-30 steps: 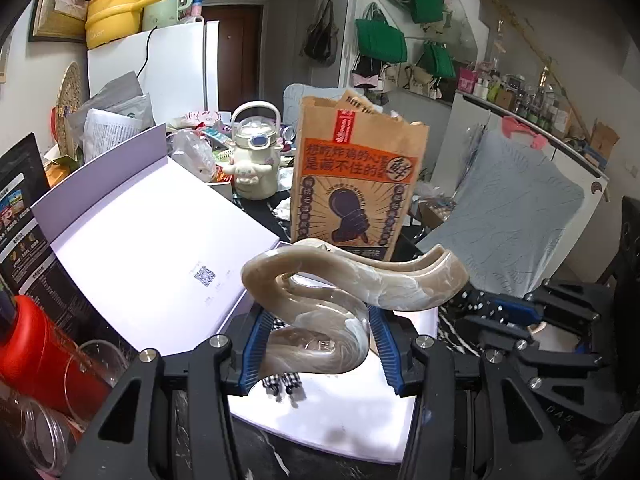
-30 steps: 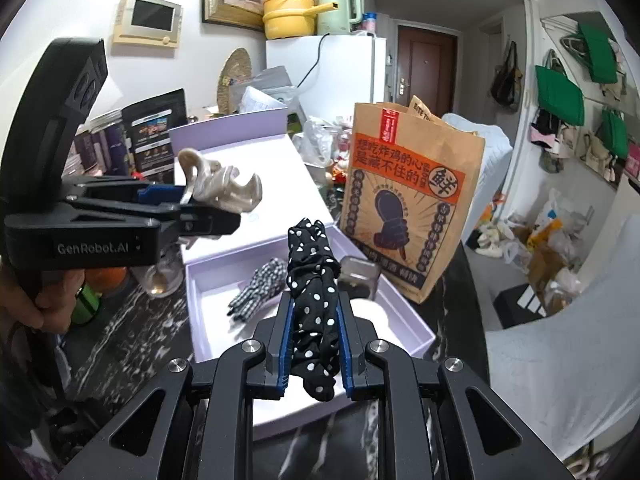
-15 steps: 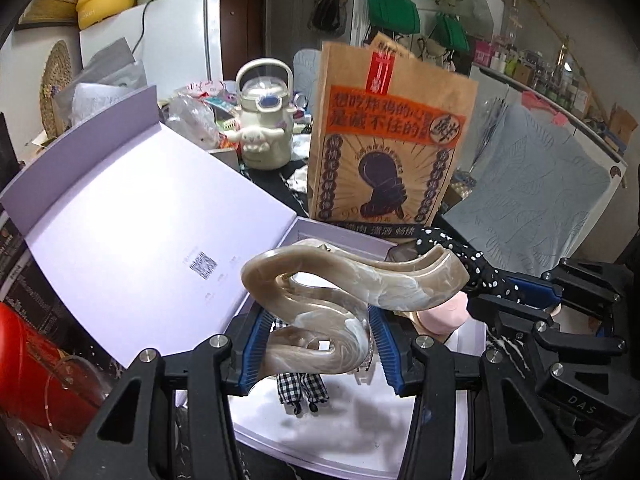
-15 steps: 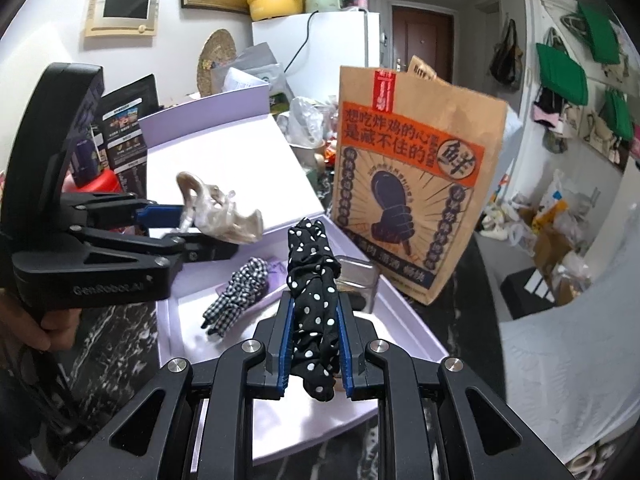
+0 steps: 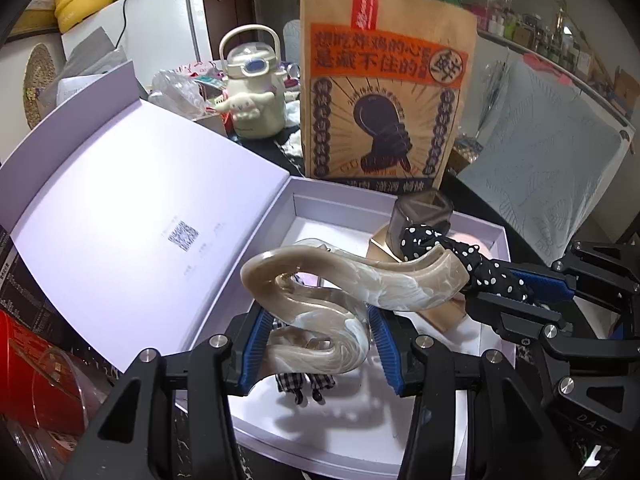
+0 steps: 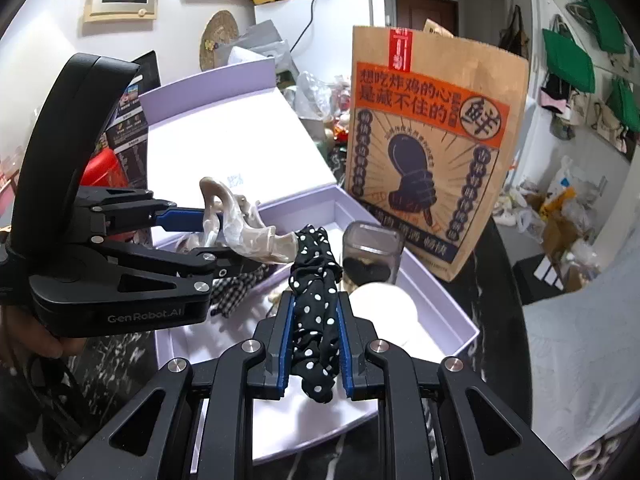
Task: Organize rigid objects
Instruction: 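Carry the scrunchie and S-clip into the gift box with both tools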
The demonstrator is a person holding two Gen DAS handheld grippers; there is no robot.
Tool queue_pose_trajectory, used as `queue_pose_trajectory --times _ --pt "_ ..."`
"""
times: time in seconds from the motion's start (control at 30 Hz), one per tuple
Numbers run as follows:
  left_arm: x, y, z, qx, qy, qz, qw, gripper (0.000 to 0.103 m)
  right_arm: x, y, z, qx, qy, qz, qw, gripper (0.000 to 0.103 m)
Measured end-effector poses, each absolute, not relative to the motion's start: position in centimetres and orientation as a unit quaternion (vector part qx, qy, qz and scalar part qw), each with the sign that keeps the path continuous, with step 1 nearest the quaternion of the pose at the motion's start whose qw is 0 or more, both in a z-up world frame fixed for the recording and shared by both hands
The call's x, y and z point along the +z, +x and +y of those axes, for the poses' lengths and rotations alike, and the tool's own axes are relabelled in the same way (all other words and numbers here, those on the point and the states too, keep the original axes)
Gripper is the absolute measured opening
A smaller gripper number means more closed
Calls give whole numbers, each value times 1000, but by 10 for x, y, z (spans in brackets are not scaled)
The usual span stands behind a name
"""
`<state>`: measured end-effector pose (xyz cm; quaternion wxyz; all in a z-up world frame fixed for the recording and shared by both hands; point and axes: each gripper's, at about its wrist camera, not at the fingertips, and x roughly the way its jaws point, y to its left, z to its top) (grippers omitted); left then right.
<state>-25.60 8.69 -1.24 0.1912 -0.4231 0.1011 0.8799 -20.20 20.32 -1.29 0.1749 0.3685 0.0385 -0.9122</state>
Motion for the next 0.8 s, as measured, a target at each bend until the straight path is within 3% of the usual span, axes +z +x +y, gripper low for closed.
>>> queue_pose_trajectory --times 0.8 --pt "-47 -247 99 847 -464 145 216 48 -50 -189 185 -889 417 53 181 19"
